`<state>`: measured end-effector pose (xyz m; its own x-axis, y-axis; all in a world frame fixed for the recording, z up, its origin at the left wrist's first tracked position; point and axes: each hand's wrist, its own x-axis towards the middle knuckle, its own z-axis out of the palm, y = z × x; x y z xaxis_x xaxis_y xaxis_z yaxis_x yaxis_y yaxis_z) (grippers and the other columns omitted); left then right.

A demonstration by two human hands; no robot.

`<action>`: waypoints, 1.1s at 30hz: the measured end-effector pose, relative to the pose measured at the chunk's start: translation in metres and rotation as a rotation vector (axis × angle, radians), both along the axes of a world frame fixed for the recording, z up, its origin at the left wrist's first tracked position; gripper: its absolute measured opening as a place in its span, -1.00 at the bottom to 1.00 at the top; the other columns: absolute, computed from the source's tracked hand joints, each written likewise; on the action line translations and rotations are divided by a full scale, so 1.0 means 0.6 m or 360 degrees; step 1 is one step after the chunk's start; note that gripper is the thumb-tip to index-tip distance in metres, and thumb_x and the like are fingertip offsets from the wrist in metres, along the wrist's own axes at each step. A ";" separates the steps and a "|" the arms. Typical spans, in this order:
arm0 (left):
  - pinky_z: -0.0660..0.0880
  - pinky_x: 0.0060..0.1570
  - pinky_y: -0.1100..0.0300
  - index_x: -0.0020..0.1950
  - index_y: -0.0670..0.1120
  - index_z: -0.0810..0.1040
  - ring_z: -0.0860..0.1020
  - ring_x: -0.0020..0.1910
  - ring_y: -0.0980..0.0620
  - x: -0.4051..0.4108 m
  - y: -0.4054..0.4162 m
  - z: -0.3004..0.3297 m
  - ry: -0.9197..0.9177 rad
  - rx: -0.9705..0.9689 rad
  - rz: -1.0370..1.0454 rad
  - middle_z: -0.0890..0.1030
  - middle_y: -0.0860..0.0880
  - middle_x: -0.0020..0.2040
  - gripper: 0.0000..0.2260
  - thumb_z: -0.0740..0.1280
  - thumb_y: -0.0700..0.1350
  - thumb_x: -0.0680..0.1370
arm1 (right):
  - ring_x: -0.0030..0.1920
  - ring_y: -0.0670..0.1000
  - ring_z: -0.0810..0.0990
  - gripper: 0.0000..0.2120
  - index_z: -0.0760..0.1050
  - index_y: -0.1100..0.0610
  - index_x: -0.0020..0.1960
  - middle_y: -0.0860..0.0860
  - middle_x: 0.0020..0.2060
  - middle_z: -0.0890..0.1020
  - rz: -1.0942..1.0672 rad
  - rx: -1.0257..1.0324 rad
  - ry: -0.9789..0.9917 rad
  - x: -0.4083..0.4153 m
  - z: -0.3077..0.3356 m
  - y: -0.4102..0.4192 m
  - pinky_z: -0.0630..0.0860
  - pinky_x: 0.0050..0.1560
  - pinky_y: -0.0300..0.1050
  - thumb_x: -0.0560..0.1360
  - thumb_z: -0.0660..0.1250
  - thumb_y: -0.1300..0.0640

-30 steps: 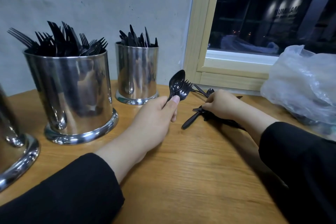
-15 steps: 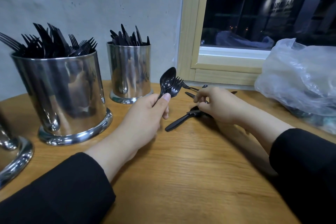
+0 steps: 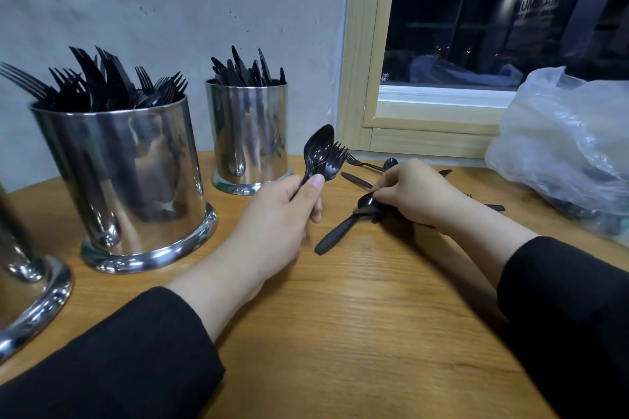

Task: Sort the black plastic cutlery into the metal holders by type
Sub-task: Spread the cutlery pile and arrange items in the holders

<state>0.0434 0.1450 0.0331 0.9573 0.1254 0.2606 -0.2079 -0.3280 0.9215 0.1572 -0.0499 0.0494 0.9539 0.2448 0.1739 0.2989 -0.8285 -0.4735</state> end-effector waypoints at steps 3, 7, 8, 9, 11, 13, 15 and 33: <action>0.43 -0.39 0.10 -0.23 -0.08 0.51 0.43 -0.46 0.08 0.001 0.002 0.000 -0.0057 0.0039 0.0065 0.54 -0.03 -0.32 -0.61 0.19 0.10 0.69 | -0.34 -0.09 0.55 -0.88 0.60 0.01 -0.12 -0.04 -0.28 0.67 0.0060 0.0364 -0.0188 -0.009 0.001 -0.002 0.42 -0.36 -0.23 0.56 0.33 0.15; 0.50 -0.26 0.06 -0.20 -0.10 0.54 0.50 -0.38 0.12 0.005 0.006 0.002 -0.0118 0.0019 0.0210 0.56 0.06 -0.33 -0.63 0.20 0.08 0.69 | -0.36 -0.10 0.49 -0.91 0.55 0.01 -0.09 -0.10 -0.31 0.61 0.0106 0.0633 -0.0480 -0.026 0.005 0.000 0.36 -0.37 -0.32 0.57 0.32 0.15; 0.51 -0.22 0.06 -0.21 -0.10 0.54 0.51 -0.37 0.12 0.006 0.009 0.002 -0.0144 0.0002 0.0251 0.56 0.06 -0.34 -0.63 0.21 0.07 0.69 | -0.32 -0.10 0.51 -0.91 0.55 -0.01 -0.08 -0.10 -0.30 0.61 0.0108 0.0687 -0.0529 -0.031 0.005 0.000 0.37 -0.34 -0.32 0.57 0.32 0.14; 0.52 -0.19 0.06 -0.21 -0.10 0.54 0.52 -0.36 0.12 0.008 0.011 0.002 -0.0172 -0.0004 0.0286 0.57 0.06 -0.34 -0.64 0.22 0.07 0.69 | -0.30 -0.11 0.51 -0.91 0.55 -0.02 -0.07 -0.10 -0.28 0.62 0.0123 0.0733 -0.0571 -0.035 0.005 -0.001 0.37 -0.32 -0.33 0.58 0.32 0.13; 0.54 -0.16 0.06 -0.21 -0.12 0.54 0.53 -0.35 0.12 0.010 0.015 0.003 -0.0203 0.0009 0.0326 0.58 0.03 -0.33 -0.64 0.22 0.05 0.69 | -0.29 -0.16 0.50 -0.89 0.56 -0.05 -0.07 -0.08 -0.25 0.64 0.0197 0.0801 -0.0626 -0.046 0.005 -0.002 0.38 -0.30 -0.37 0.60 0.33 0.13; 0.57 -0.17 0.04 -0.19 -0.13 0.55 0.58 -0.33 0.11 0.007 0.014 0.004 -0.0176 -0.0011 0.0298 0.58 -0.01 -0.30 -0.64 0.22 0.04 0.70 | -0.31 -0.18 0.49 -0.88 0.57 -0.04 -0.07 -0.04 -0.26 0.66 0.0287 0.0851 -0.0622 -0.058 0.004 0.002 0.38 -0.30 -0.40 0.60 0.35 0.15; 0.60 -0.25 0.04 -0.15 -0.14 0.56 0.61 -0.35 0.05 0.002 0.011 0.006 -0.0102 -0.0074 0.0198 0.58 -0.04 -0.26 -0.66 0.21 0.04 0.70 | -0.31 -0.20 0.50 -0.88 0.59 -0.03 -0.06 -0.07 -0.28 0.65 0.0343 0.0898 -0.0613 -0.070 0.002 0.011 0.37 -0.28 -0.42 0.59 0.36 0.16; 0.11 -0.54 0.26 -0.05 -0.10 0.50 0.23 -0.54 0.10 -0.021 -0.009 0.014 0.0355 -0.0310 -0.0449 0.56 -0.07 -0.26 -0.75 0.24 0.04 0.70 | -0.06 -0.19 0.61 -0.77 0.58 -0.05 0.12 -0.16 -0.07 0.68 0.0227 0.1079 -0.0448 -0.069 -0.018 0.032 0.52 0.02 -0.21 0.59 0.29 -0.15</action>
<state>0.0308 0.1394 0.0415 0.9915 -0.1235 0.0402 -0.0529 -0.1015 0.9934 0.1161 -0.0307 0.0388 0.8179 0.1148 0.5637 0.5671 -0.3262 -0.7563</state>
